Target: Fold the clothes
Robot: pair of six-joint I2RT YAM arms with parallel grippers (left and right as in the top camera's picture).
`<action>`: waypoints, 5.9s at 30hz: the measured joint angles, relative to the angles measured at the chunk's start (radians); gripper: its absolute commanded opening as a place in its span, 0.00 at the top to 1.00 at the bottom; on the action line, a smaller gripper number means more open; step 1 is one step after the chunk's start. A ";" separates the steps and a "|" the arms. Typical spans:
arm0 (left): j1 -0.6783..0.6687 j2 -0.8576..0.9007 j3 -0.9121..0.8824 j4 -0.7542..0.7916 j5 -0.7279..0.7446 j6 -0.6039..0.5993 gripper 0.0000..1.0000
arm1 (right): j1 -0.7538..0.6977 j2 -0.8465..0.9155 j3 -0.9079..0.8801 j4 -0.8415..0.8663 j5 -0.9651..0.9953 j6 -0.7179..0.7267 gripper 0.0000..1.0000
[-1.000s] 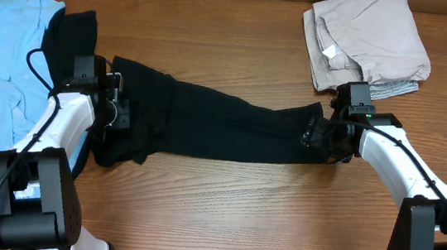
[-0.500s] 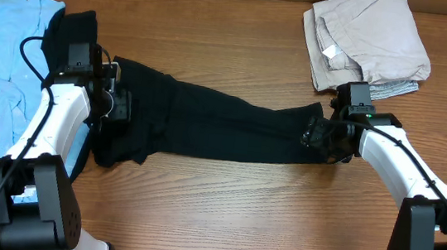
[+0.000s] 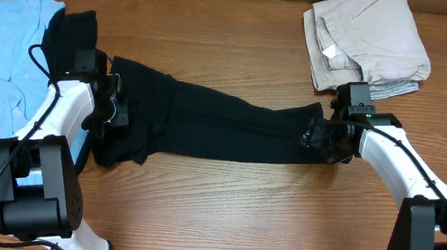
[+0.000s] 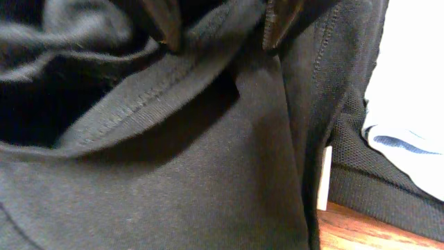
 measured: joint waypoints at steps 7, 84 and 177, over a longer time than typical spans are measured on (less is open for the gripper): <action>0.000 0.008 0.000 0.033 -0.003 -0.012 0.96 | 0.000 0.000 0.000 0.000 0.000 0.000 0.27; 0.000 0.018 0.138 -0.253 0.077 0.007 0.96 | 0.000 0.000 0.000 -0.011 0.000 0.000 0.26; 0.000 0.144 0.980 -0.635 0.154 0.051 0.00 | 0.341 0.209 0.365 -0.069 -0.107 0.002 0.09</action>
